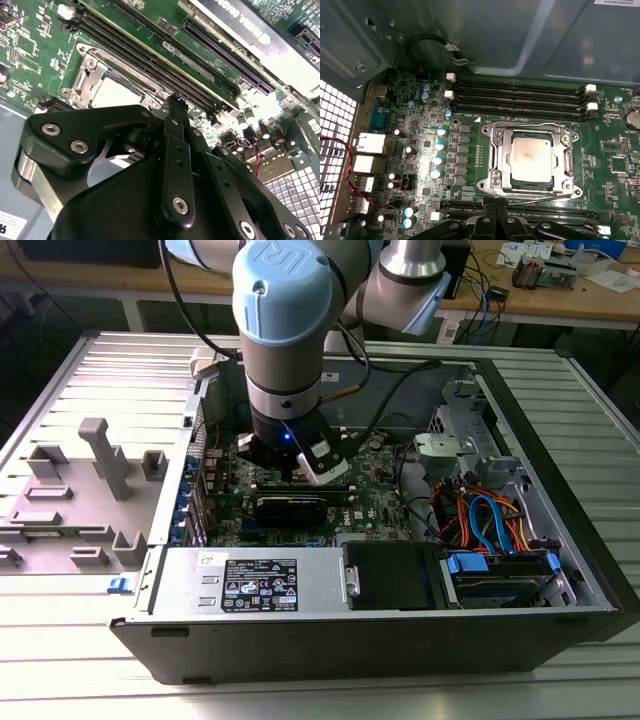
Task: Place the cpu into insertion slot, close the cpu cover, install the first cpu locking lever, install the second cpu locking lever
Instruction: 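Install the second cpu locking lever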
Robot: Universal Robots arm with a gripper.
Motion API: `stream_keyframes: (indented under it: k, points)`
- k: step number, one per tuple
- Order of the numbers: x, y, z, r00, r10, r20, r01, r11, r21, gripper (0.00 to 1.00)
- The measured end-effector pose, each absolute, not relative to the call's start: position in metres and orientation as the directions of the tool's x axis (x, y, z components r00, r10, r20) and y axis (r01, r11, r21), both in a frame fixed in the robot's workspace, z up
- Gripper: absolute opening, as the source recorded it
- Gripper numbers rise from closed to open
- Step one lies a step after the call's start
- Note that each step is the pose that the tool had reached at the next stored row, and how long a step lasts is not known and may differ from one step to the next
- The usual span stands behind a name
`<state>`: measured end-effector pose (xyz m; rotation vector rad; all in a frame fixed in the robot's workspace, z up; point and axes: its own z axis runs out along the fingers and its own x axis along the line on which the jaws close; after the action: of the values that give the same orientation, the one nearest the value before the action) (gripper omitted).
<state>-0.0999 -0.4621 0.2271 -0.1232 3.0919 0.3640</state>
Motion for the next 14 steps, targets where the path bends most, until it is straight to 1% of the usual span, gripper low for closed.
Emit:
stream_keyframes:
  k: [14]
  points:
    - [-0.0969, -0.4618, 0.2232, -0.997, -0.075, -0.035, -0.082, 0.969, 0.233, 0.11]
